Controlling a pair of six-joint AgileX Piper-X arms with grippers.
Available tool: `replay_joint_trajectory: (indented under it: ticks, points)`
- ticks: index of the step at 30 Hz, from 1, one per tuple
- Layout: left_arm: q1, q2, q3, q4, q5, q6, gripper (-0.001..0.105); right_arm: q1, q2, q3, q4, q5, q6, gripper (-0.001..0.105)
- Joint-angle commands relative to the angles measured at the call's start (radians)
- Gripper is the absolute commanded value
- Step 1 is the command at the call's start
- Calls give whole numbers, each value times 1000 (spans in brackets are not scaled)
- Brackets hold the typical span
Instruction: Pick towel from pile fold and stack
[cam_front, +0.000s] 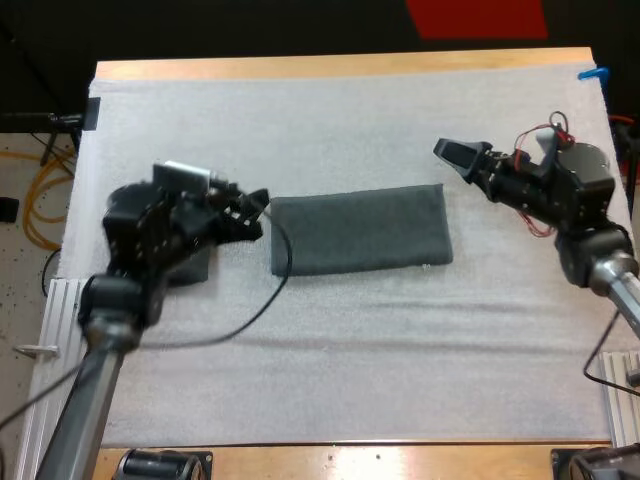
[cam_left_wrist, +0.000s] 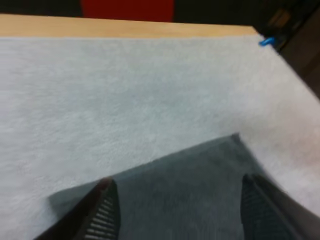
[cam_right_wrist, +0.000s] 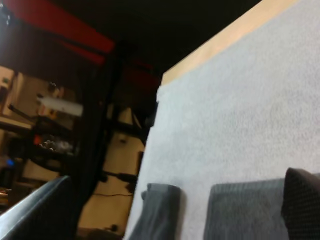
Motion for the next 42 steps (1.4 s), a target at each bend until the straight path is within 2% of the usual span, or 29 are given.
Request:
replay_joint_trajectory:
  ticks: [1, 7, 15, 22, 31, 42]
  points:
    - [2, -54, -3, 66, -20, 15, 53, -5, -46, -7, 71, 14, -49, 81]
    - [2, -264, -3, 250, -24, 14, 53, -5, -191, -7, 303, 80, -169, 81]
    - [2, -471, -3, 493, -24, 12, 53, -5, -356, -7, 641, 201, -361, 81]
    - [2, -596, -3, 682, -24, 12, 53, -5, -436, -7, 820, 273, -430, 81]
    - [2, -610, -3, 694, -4, 12, 53, -13, -337, -7, 814, 286, -435, 81]
    - [2, -610, -3, 694, 37, 8, 53, -132, -28, -7, 723, 60, -436, 81]
